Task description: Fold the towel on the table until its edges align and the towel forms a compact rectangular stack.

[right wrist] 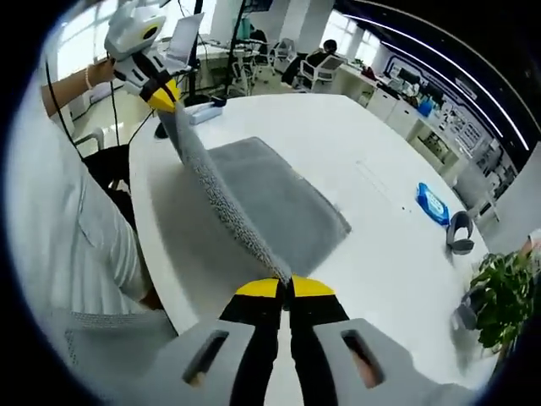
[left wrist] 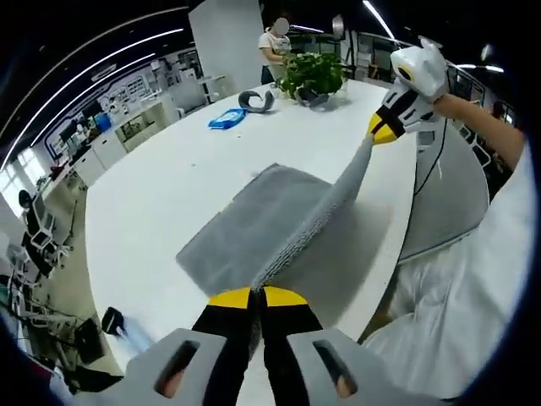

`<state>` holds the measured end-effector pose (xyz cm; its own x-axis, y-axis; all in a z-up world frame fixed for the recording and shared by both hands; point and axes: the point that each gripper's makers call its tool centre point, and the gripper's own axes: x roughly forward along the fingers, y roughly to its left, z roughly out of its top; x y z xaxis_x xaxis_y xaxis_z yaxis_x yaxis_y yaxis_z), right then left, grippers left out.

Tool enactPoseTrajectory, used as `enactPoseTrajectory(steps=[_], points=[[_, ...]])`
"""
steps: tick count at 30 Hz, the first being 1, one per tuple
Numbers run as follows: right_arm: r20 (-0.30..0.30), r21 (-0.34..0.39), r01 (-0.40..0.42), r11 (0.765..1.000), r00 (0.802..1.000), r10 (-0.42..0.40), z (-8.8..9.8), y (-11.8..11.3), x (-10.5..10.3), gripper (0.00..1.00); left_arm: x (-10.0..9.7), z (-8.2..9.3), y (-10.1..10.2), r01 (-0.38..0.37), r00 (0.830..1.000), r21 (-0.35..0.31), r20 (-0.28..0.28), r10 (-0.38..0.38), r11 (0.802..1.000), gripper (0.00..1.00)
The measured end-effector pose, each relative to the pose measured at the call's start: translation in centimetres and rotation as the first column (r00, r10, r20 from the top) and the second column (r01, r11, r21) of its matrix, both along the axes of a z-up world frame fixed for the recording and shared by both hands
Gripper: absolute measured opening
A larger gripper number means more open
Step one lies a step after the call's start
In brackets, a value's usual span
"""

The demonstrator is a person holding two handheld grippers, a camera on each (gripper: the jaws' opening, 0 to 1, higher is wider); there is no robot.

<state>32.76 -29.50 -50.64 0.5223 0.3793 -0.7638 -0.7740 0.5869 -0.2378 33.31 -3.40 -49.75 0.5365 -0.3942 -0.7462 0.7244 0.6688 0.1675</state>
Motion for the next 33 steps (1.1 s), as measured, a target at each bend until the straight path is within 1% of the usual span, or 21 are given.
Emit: enactPoseTrajectory(steps=[4, 7, 13, 15, 17, 18, 22, 24, 25, 27, 31, 33], points=[[0.028, 0.006, 0.003, 1.000, 1.000, -0.004, 0.2, 0.2, 1.8, 0.00, 1.8, -0.3, 0.3, -0.025, 1.000, 0.002, -0.005, 0.025, 1.000, 0.03], [0.039, 0.017, 0.027, 0.999, 0.999, -0.028, 0.3, 0.3, 3.4, 0.00, 3.3, -0.4, 0.4, -0.042, 0.999, 0.000, -0.002, 0.042, 0.999, 0.03], [0.055, 0.014, 0.073, 0.997, 0.996, -0.074, -0.2, 0.3, 6.0, 0.00, 5.4, -0.7, 0.4, -0.060, 0.998, 0.002, 0.001, 0.060, 0.998, 0.03], [0.061, 0.015, 0.084, 0.996, 0.995, -0.084, -0.3, 0.3, 6.4, 0.00, 6.1, -1.1, 0.5, -0.070, 0.998, 0.007, -0.004, 0.070, 0.998, 0.03], [0.063, 0.013, 0.105, 0.994, 0.992, -0.106, -0.6, 0.3, 7.0, 0.00, 6.7, -1.6, 0.5, -0.087, 0.996, 0.007, -0.012, 0.088, 0.996, 0.03], [0.050, 0.012, 0.133, 0.991, 0.990, -0.133, -1.0, 0.3, 7.3, 0.00, 7.1, -2.0, 0.5, -0.091, 0.996, 0.010, -0.016, 0.092, 0.996, 0.03], [0.037, 0.018, 0.172, 0.985, 0.984, -0.173, -1.9, 0.4, 8.1, 0.00, 7.8, -3.1, 0.7, -0.116, 0.993, 0.021, -0.032, 0.117, 0.993, 0.03], [0.040, 0.017, 0.196, 0.980, 0.980, -0.197, -2.6, 0.5, 8.6, 0.00, 8.3, -3.8, 0.8, -0.127, 0.991, 0.019, -0.037, 0.127, 0.992, 0.03], [0.049, 0.028, 0.230, 0.973, 0.972, -0.231, -3.0, 0.6, 9.2, 0.00, 8.8, -4.3, 0.9, -0.136, 0.990, 0.019, -0.037, 0.137, 0.990, 0.03], [0.043, 0.025, 0.242, 0.970, 0.969, -0.243, -3.9, 1.0, 9.6, 0.00, 9.4, -5.2, 1.0, -0.151, 0.987, 0.020, -0.050, 0.152, 0.988, 0.03], [0.029, 0.011, 0.288, 0.957, 0.957, -0.289, -5.5, 1.0, 10.7, 0.00, 10.3, -6.7, 1.3, -0.172, 0.982, 0.028, -0.078, 0.174, 0.985, 0.04], [0.032, 0.014, 0.293, 0.956, 0.955, -0.294, -5.7, 1.0, 11.3, 0.00, 10.9, -7.4, 1.5, -0.181, 0.980, 0.028, -0.083, 0.183, 0.983, 0.04]])
